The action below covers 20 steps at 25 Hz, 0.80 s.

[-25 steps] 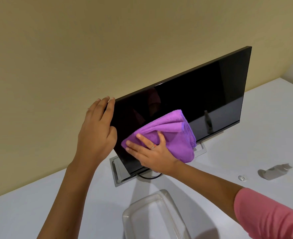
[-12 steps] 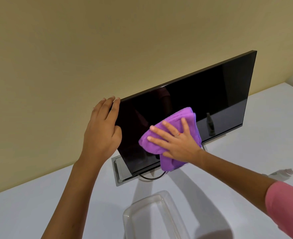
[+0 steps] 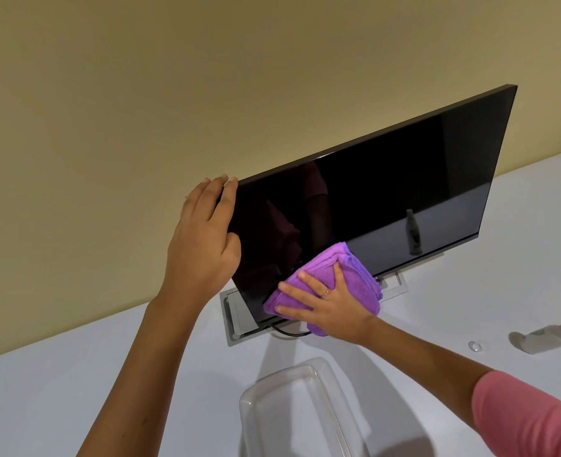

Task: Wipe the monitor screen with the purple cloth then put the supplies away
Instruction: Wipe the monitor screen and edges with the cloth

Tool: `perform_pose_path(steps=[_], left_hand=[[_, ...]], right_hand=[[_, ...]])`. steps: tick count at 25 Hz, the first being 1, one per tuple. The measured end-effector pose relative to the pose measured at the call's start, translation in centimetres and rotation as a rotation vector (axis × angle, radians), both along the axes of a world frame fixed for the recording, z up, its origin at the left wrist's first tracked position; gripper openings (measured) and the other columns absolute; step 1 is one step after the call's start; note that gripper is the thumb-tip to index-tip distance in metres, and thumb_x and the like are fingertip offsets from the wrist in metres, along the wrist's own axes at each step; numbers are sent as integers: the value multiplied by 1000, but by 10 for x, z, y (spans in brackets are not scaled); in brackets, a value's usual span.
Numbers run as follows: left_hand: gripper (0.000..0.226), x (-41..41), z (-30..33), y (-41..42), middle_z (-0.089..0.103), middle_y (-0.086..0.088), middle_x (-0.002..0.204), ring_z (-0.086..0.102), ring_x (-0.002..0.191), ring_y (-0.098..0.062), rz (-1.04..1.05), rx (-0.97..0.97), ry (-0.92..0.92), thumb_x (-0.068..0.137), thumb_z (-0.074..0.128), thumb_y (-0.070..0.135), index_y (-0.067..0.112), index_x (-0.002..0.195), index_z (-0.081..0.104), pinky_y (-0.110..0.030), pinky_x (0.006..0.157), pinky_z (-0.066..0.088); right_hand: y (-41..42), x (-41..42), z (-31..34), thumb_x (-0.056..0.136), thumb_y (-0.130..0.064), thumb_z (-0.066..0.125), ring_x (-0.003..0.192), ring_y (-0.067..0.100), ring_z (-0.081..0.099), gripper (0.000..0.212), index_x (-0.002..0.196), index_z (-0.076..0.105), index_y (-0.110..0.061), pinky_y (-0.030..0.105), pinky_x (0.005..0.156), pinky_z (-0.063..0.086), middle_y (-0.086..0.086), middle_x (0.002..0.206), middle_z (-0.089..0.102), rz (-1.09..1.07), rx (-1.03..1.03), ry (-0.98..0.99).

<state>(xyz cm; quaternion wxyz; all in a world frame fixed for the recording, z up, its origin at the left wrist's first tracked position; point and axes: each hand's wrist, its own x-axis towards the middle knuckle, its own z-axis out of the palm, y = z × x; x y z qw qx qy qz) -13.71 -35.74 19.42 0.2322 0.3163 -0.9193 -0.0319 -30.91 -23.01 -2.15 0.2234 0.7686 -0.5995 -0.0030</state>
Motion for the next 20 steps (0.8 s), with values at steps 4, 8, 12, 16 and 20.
perform_pose_path(steps=[4,8,12,16,20], left_hand=[[70,-1,0,2,34,-9,150,22,140,-30,8,-2,2,76,35,6,9,146,31,-42,108,33],[70,-2,0,4,36,-10,149,23,140,-31,5,-5,14,76,35,6,8,145,32,-44,106,37],[69,-4,-1,5,36,-11,149,23,140,-30,14,-11,18,76,35,6,8,145,32,-41,107,34],[69,-4,-1,5,37,-11,148,25,139,-31,15,-28,27,76,36,5,7,144,33,-40,107,33],[69,-4,-1,4,36,-11,148,24,139,-30,19,-31,26,76,37,5,7,144,33,-37,108,30]], right_hand=[[-6,20,-9,77,-18,65,146,32,-6,95,152,6,-27,79,94,-13,5,161,-2,79,39,24],[-9,29,-11,80,-19,61,145,31,1,91,152,5,-22,76,97,-6,6,161,-3,115,50,29],[-10,29,-8,81,-18,60,145,28,10,86,151,11,-24,72,100,0,5,161,0,146,28,37],[-19,35,9,84,-22,60,146,29,5,84,152,11,-22,70,103,3,5,160,-3,139,-41,14],[-41,43,34,82,-26,61,146,30,-7,91,152,2,-20,68,106,-5,3,161,-5,92,-188,-66]])
